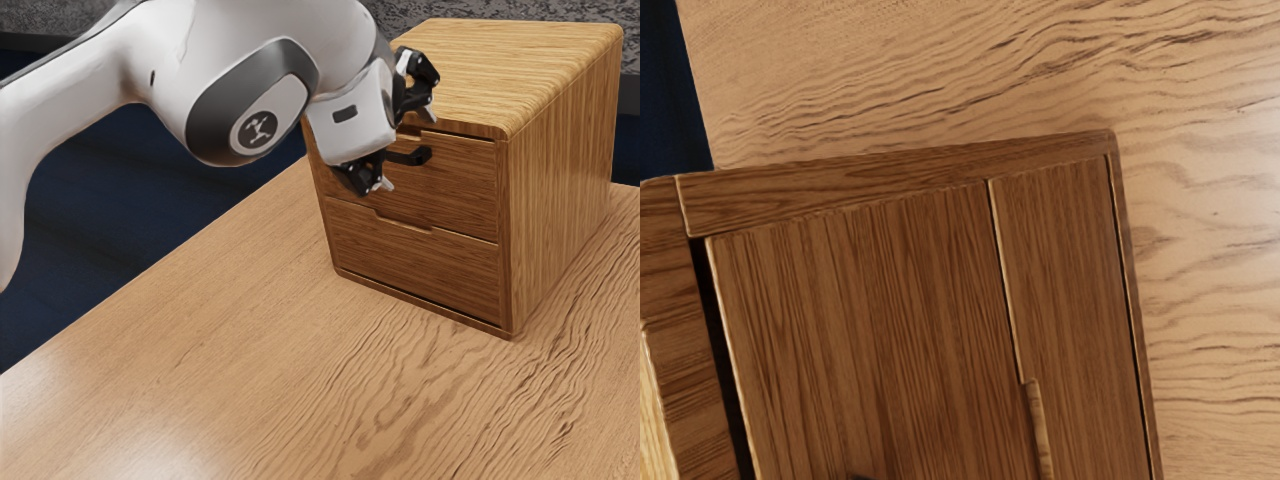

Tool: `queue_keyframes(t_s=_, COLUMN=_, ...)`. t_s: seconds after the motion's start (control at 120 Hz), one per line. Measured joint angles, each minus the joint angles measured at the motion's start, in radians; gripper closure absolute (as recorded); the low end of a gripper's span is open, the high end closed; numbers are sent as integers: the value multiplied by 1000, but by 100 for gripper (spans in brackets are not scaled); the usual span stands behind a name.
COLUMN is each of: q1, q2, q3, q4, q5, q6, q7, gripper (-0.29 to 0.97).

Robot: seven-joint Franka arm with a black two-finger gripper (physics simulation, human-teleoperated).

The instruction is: Pull the drawer handle with one arm to open the drawer

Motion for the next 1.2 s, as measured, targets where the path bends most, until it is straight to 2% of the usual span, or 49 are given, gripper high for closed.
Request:
queue_keyframes(t_s=0.333, q1=20, q2=35, q3=11, q4=-14, q5=11, q6=101, q7=49, gripper=2)
queue_keyframes(t_s=0.75, q1=26, q2=35, q3=31, q4=-27, q5=12, q6=29, q7=83, gripper=2)
queue_keyframes(t_s=1.2, q1=36, q2=50, q3=45, q4=-18, q5=13, q6=21, q7=99, gripper=2)
